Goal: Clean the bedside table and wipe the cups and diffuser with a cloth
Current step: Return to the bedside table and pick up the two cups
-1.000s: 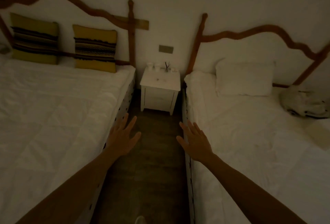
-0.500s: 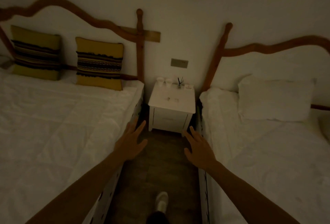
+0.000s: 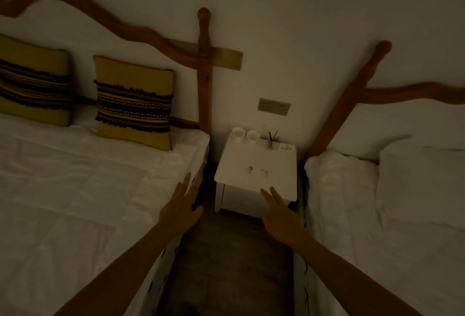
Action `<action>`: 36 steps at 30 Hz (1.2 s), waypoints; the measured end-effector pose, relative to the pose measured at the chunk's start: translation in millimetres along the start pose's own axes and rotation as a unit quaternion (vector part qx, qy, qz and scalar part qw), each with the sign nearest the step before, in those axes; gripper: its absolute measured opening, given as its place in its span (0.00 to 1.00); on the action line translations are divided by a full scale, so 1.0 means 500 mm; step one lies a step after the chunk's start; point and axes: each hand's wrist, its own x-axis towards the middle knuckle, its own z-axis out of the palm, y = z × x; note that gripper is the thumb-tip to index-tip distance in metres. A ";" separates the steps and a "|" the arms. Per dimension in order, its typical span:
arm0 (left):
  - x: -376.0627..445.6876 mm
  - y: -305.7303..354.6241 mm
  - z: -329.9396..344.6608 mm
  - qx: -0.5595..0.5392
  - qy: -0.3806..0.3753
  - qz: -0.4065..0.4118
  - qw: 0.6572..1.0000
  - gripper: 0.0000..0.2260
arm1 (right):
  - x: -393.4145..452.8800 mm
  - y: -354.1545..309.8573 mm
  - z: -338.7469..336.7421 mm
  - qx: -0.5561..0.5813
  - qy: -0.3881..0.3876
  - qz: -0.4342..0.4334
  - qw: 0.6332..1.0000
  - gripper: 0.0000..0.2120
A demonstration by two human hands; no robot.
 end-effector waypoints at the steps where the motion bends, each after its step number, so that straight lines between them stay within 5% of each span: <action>1: 0.032 -0.007 -0.002 -0.004 -0.003 -0.006 1.000 0.37 | 0.033 0.003 -0.006 0.001 -0.003 -0.001 1.000 0.37; 18: 0.755 -0.038 -0.026 -0.018 -0.083 0.050 0.995 0.38 | 0.638 0.093 -0.057 0.061 0.009 0.153 0.986 0.36; 25: 0.941 -0.041 0.092 -0.040 -0.160 0.016 0.986 0.40 | 0.824 0.182 -0.034 0.145 -0.004 0.193 0.970 0.35; 36: 1.218 -0.044 0.335 -0.150 -0.096 -0.053 0.983 0.45 | 1.167 0.357 0.070 0.120 0.008 0.229 0.966 0.39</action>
